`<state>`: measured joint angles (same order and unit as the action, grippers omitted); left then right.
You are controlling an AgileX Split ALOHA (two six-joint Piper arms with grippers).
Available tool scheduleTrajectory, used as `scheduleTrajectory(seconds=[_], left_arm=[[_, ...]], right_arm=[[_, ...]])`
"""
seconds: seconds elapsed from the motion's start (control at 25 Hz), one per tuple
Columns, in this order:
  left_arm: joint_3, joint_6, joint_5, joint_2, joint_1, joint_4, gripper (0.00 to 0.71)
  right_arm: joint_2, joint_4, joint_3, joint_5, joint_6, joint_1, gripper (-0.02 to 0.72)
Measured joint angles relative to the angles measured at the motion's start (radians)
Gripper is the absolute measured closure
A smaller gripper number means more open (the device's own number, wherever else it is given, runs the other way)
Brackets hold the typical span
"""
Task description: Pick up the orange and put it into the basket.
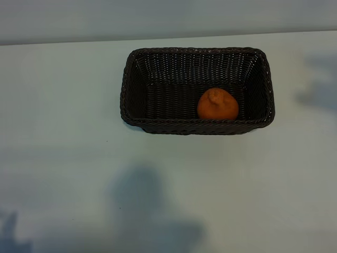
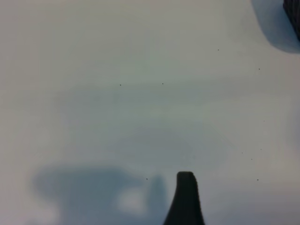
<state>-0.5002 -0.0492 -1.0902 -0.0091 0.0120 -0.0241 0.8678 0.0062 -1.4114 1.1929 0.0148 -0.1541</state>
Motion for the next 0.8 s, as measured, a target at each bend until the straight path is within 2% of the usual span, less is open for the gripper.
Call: scheduleTrajectory(seconds=[0.24,0.4,0.8], left_arm=[[0.000,0.000,0.000,0.000,0.000,0.000,0.118],[0.000,0.000,0.000,0.000,0.000,0.001,0.118],[0.000,0.001,0.000,0.000,0.000,0.001,0.118]], right_arm=[[-0.212,-0.006,0.174,-0.054,0.015,0.000,0.122],[-0.312,-0.029,0.264,-0.063,0.022,0.000,0.122],[-0.500,-0.037,0.426,-0.077,0.024,0.000,0.122]])
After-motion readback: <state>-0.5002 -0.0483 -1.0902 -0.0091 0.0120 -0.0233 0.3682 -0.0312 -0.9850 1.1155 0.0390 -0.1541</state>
